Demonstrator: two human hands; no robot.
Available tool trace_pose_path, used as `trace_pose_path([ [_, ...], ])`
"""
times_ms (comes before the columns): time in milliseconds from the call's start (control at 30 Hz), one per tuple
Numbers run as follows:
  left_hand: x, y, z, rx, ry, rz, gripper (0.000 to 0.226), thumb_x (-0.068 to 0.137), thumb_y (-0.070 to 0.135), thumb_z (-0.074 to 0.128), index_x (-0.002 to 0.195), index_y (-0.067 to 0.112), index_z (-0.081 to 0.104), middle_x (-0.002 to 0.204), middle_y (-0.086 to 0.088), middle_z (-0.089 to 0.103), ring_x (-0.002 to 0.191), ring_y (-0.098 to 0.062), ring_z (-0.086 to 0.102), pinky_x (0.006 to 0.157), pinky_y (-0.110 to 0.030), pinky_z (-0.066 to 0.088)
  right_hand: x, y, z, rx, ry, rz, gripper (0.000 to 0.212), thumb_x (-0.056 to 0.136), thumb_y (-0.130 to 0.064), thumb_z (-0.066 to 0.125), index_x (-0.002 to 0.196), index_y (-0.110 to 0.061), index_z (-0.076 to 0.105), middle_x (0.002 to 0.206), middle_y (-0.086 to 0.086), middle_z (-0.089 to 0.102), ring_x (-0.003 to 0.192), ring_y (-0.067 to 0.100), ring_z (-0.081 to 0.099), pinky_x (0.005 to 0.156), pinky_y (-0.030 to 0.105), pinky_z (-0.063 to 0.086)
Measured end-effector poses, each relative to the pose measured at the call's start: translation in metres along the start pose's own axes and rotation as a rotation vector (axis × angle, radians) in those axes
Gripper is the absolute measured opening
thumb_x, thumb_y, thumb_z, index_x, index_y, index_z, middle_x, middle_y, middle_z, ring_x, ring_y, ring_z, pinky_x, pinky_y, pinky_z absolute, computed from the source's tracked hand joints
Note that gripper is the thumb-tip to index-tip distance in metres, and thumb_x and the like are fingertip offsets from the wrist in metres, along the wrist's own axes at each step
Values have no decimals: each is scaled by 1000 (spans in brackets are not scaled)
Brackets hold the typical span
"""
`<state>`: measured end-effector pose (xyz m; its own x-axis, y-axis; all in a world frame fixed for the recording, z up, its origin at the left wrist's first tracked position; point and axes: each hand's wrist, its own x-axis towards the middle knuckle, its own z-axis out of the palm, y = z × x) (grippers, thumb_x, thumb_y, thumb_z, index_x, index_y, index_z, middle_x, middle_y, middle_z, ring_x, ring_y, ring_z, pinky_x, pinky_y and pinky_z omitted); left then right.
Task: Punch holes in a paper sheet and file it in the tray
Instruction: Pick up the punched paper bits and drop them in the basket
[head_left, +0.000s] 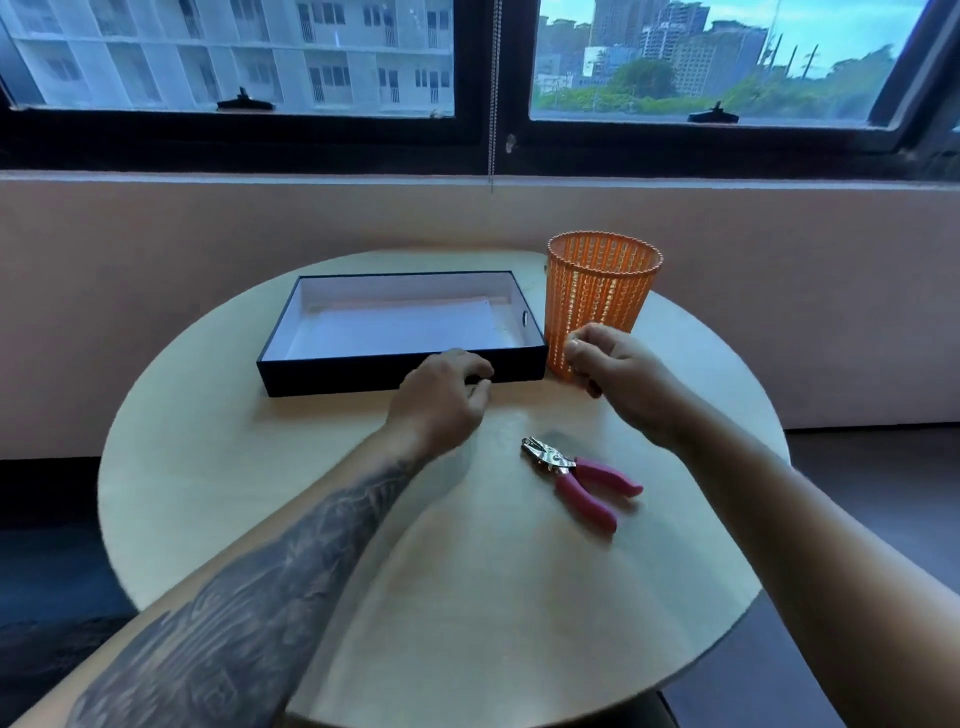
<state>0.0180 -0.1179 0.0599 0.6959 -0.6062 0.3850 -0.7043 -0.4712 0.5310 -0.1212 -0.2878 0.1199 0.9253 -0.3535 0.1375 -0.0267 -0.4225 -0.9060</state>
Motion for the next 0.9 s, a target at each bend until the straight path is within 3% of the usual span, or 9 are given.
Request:
trace_pose_path([
  [133,53,33,-16,-3,62,101,25,91,28,59,114,22,68,124,5,64,108,-20,63,89,-37,51,42,-22,-38,-220,145,-71,17,103,-24,49,95,-15,60,77,3,52,69,18,46,64,38,40],
  [333,120,74,-20,31,51,259,37,90,28,61,127,23,60,135,9,53,94,-18,64,82,-35,53,98,-34,-84,-353,231,-60,19,103,-29,50,106,-15,62,90,3,62,76,15,56,64,30,46],
  [433,140,84,-11,94,0,280,42,92,29,59,133,26,58,144,11,50,101,-18,64,85,-35,53,116,-28,-94,-368,208,16,18,104,-28,50,108,-15,62,91,5,63,76,15,59,59,24,45],
  [633,146,84,7,168,-27,329,22,94,31,57,108,24,73,110,2,70,99,-21,64,82,-37,53,134,-16,-105,-339,125,81,20,104,-29,50,110,-14,62,93,5,65,82,18,64,66,26,49],
  [733,142,79,13,116,34,372,21,93,32,59,107,25,74,105,4,70,98,-20,61,79,-33,49,136,-16,-115,-218,54,96,21,104,-27,53,108,-12,66,88,4,67,78,15,65,69,25,50],
  [900,137,75,20,56,71,380,25,95,32,59,112,23,74,105,6,70,101,-17,58,84,-36,49,140,-18,-122,-247,-37,124,23,102,-30,55,109,-12,68,95,6,70,86,15,69,75,25,52],
])
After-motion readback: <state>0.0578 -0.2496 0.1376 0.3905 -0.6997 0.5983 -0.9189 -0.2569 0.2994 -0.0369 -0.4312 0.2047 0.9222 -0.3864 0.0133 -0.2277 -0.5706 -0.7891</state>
